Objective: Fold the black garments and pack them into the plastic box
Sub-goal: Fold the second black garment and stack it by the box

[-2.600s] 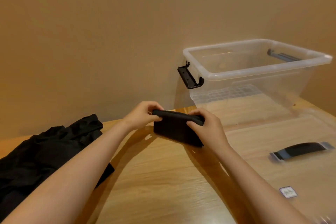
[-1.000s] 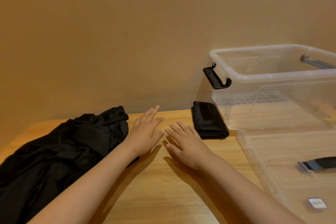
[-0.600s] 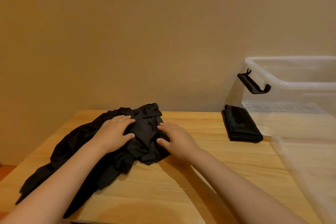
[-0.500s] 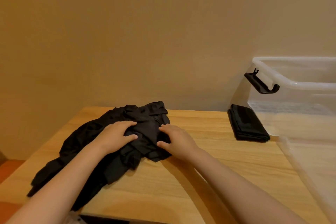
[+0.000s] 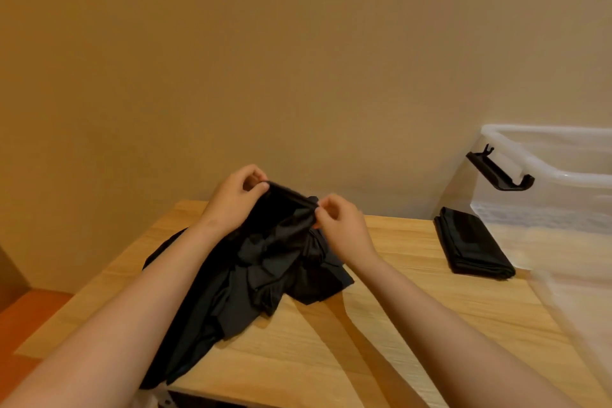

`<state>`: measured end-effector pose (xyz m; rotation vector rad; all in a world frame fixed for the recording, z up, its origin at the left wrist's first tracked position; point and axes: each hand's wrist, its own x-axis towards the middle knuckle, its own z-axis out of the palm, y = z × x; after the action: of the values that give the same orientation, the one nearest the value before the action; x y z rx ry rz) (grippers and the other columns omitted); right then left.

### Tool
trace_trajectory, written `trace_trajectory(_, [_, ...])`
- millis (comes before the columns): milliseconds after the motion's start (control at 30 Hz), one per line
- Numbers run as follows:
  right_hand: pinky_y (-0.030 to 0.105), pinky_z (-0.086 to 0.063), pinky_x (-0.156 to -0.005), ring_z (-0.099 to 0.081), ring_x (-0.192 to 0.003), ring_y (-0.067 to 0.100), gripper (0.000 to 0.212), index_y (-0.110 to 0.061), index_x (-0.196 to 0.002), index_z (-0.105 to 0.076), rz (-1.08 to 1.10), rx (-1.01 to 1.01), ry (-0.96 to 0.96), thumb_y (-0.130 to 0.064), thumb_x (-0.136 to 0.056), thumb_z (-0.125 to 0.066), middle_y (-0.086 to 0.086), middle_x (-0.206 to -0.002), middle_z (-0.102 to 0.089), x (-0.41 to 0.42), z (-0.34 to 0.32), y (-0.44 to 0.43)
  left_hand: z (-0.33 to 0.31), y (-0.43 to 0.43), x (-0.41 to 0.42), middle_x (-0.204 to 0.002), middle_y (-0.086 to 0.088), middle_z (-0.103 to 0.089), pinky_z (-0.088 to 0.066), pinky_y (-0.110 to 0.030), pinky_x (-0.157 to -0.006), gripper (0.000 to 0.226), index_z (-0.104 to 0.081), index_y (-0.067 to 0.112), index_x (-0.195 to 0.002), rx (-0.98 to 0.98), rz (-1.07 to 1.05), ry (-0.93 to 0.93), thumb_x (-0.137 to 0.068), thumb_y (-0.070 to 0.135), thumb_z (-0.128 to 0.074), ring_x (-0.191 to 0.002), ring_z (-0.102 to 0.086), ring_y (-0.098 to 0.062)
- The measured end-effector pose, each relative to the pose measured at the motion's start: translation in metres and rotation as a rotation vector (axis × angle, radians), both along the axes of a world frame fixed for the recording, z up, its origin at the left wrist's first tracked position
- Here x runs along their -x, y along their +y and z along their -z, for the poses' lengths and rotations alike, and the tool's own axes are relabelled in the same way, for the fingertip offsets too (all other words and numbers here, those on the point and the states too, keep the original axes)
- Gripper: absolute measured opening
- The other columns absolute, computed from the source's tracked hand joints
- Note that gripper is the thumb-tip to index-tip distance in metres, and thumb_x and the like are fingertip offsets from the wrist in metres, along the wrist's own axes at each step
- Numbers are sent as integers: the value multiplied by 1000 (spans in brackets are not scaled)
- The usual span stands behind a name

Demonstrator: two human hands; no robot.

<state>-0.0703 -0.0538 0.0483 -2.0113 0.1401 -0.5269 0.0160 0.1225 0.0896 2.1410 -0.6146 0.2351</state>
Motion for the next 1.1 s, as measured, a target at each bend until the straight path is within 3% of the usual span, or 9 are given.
trace_trajectory(133, [50, -55, -80, -65, -86, 31, 19, -9, -95, -55, 14, -248, -80, -21, -101, -42, 16, -95, -65, -6, -44, -14, -47, -28, 2, -84, -2, -53, -36, -29, -65, 12, -53, 15, -95, 50, 81, -68, -101, 23, -46, -74, -47, -14])
trace_trajectory(233, [42, -52, -77, -59, -85, 24, 19, -15, -96, -53, 43, -362, -146, -24, -102, -38, 8, -94, -61, -5, -75, -34, -81, -47, 6, -82, 2, -50, -34, -28, -62, 13, -49, 20, -96, -19, 136, -148, -103, 26, -41, -69, -43, -12])
trace_trajectory(300, [28, -45, -68, -54, -80, 14, 18, -17, -103, -52, 88, -389, -182, -25, -104, -36, 0, -92, -56, -2, -94, -51, -104, -59, 10, -78, 6, -48, -34, -26, -60, 13, -48, 21, -97, -65, 170, -198, -104, 28, -40, -65, -41, -9])
trace_trajectory(467, [21, -45, -68, -56, -83, 8, 16, -16, -106, -52, 146, -330, -324, -23, -104, -38, -3, -93, -57, 17, -138, -95, -157, -86, 28, -66, 7, -50, -30, -15, -48, 19, -53, 16, -91, -94, 254, -239, -100, 33, -49, -46, -38, 1])
trace_trajectory(567, [19, -47, -70, -58, -83, 8, 15, -13, -101, -57, 156, -241, -376, -21, -102, -44, -3, -90, -60, 35, -153, -121, -170, -96, 38, -73, 4, -58, -35, -18, -53, 31, -54, 17, -92, -167, 307, -199, -86, 43, -69, -57, -46, -5])
trace_trajectory(633, [14, -47, -68, -59, -81, 4, 15, -13, -100, -60, 143, -182, -368, -20, -101, -47, -4, -89, -62, 46, -150, -137, -164, -102, 40, -86, 7, -62, -41, -23, -62, 29, -54, 23, -92, -273, 318, -159, -80, 35, -77, -72, -55, -8])
trace_trajectory(800, [18, -43, -67, -56, -78, 7, 15, -19, -93, -58, 192, -118, -264, -22, -102, -46, -4, -86, -61, 64, -117, -165, -124, -112, 28, -77, 1, -57, -38, -24, -62, 16, -58, 21, -82, -382, 336, -151, -86, 10, -69, -71, -50, -15])
trace_trajectory(900, [23, -43, -67, -57, -77, 10, 16, -17, -94, -58, 221, -63, -223, -23, -102, -46, -3, -86, -61, 73, -103, -176, -115, -108, 24, -80, -3, -64, -43, -22, -66, 6, -66, 13, -84, -316, 348, -75, -90, 11, -66, -72, -56, -14])
trace_trajectory(1100, [35, -46, -70, -60, -75, 18, 10, -23, -91, -60, 169, -11, -126, -27, -98, -53, 10, -86, -67, 79, -91, -181, -103, -105, 37, -95, -8, -72, -53, -34, -84, 18, -69, 9, -95, -126, 393, 103, -98, 18, -54, -89, -67, -18])
